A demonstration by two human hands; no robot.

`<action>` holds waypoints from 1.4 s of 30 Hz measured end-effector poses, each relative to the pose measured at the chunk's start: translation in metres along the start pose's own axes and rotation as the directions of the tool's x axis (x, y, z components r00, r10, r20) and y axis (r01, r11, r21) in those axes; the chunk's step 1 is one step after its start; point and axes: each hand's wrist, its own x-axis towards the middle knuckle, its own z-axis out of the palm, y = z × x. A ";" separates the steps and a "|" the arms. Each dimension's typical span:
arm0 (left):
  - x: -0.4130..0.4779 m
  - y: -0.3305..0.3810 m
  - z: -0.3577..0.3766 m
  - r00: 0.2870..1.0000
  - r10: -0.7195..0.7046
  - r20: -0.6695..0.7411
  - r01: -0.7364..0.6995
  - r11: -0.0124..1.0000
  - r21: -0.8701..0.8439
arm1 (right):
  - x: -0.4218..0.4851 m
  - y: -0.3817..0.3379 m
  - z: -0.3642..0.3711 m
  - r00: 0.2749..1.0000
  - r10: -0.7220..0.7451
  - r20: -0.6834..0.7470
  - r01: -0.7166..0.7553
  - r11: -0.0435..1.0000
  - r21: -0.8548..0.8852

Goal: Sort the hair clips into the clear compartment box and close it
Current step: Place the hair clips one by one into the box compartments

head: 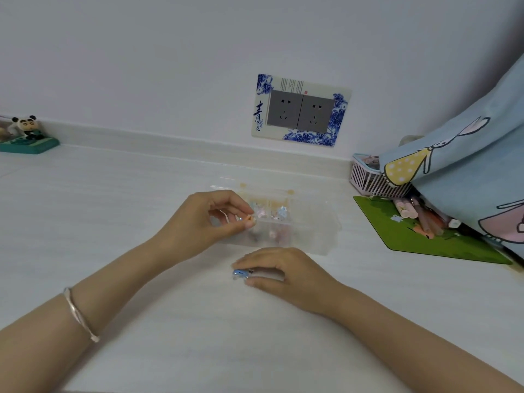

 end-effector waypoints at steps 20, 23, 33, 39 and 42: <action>0.073 0.007 0.069 0.966 0.008 0.258 -0.077 0.963 0.258 | -0.047 0.030 -0.036 0.970 0.085 -0.228 -0.063 0.993 0.100; 0.075 0.005 0.072 0.965 0.015 0.261 -0.085 0.962 0.259 | -0.047 0.032 -0.040 0.931 0.084 -0.355 -0.025 0.986 0.166; 0.052 0.000 0.046 0.984 0.083 0.160 -0.138 0.920 0.366 | -0.037 0.029 -0.067 0.799 0.024 -0.600 -0.006 0.999 0.031; 0.029 -0.007 0.031 0.991 0.085 0.102 -0.116 0.931 0.345 | -0.008 0.039 -0.077 0.878 0.086 -0.470 -0.206 0.956 -0.210; 0.026 -0.008 0.030 0.984 0.122 0.126 -0.160 0.921 0.356 | -0.004 0.045 -0.072 0.889 0.141 -0.436 -0.227 0.962 -0.153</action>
